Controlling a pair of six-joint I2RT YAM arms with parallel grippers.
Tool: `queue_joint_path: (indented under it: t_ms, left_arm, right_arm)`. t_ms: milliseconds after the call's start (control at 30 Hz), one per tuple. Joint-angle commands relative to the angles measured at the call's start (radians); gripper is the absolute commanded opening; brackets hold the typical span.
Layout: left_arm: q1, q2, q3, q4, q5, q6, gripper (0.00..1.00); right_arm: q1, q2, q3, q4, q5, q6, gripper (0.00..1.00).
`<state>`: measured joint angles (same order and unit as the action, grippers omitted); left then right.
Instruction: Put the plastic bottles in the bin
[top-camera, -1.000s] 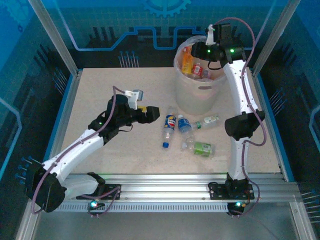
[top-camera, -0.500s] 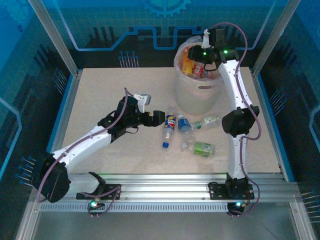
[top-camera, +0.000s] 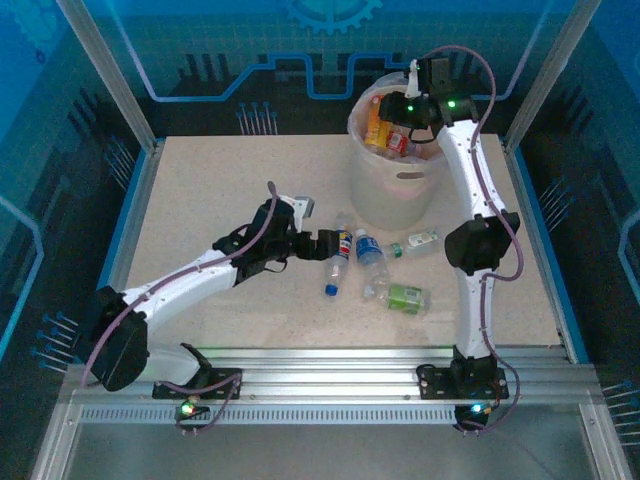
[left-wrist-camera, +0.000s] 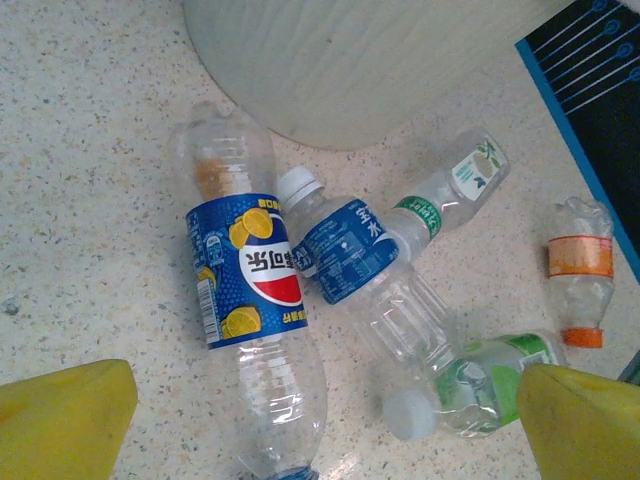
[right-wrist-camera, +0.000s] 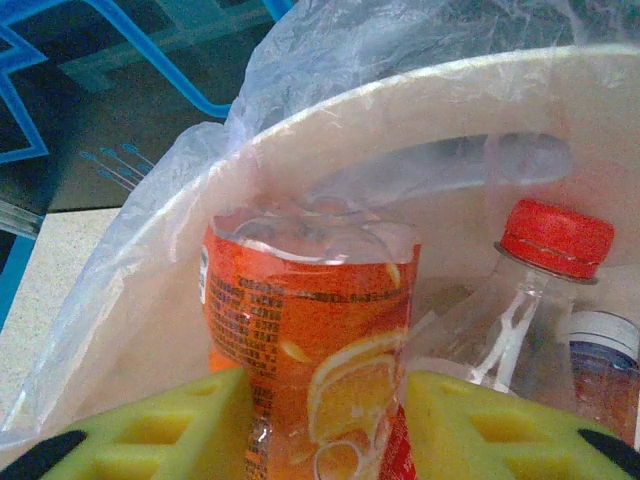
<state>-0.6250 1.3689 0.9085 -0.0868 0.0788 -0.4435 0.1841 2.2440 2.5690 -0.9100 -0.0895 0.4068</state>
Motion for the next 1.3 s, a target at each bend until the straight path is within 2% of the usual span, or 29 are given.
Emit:
queue_joint_path:
  t_ms: [0,167,267,433,467,500,767,900,1067,1267]
  left_arm:
    - [-0.022,0.024,0.030,-0.035,-0.040,0.015,0.99]
    - [-0.063,0.054,0.028,-0.046,-0.084,0.028,0.99]
    - [-0.089,0.082,0.029,-0.048,-0.097,0.030,0.99]
    - [-0.135,0.140,0.032,-0.037,-0.110,0.015,0.99]
    - [-0.144,0.154,0.035,-0.034,-0.116,0.013,0.99]
    - [-0.152,0.166,0.036,-0.033,-0.127,0.008,0.99]
    - [-0.173,0.245,0.058,-0.054,-0.202,-0.019,0.96]
    - [-0.172,0.284,0.081,-0.064,-0.248,-0.017,0.97]
    - [-0.172,0.358,0.133,-0.075,-0.298,-0.006,0.97]
    - [-0.172,0.443,0.194,-0.123,-0.342,0.004,0.97]
  right_arm:
    - [0.012,-0.046,-0.021,-0.099,-0.006,-0.028,0.50]
    - [0.014,-0.119,-0.021,-0.120,0.006,-0.050,0.60]
    - [0.014,-0.161,-0.029,-0.141,0.006,-0.062,0.69]
    - [0.015,-0.267,-0.129,-0.145,0.002,-0.069,0.84]
    - [0.015,-0.300,-0.170,-0.137,0.003,-0.068,0.89]
    - [0.016,-0.337,-0.219,-0.125,0.007,-0.066,1.00]
    - [0.021,-0.641,-0.640,0.027,0.070,-0.027,1.00]
    - [0.027,-0.748,-0.784,0.061,0.119,-0.009,1.00]
    - [0.029,-0.845,-0.903,0.101,0.150,0.022,1.00]
    - [0.031,-0.898,-0.959,0.117,0.169,0.044,1.00]
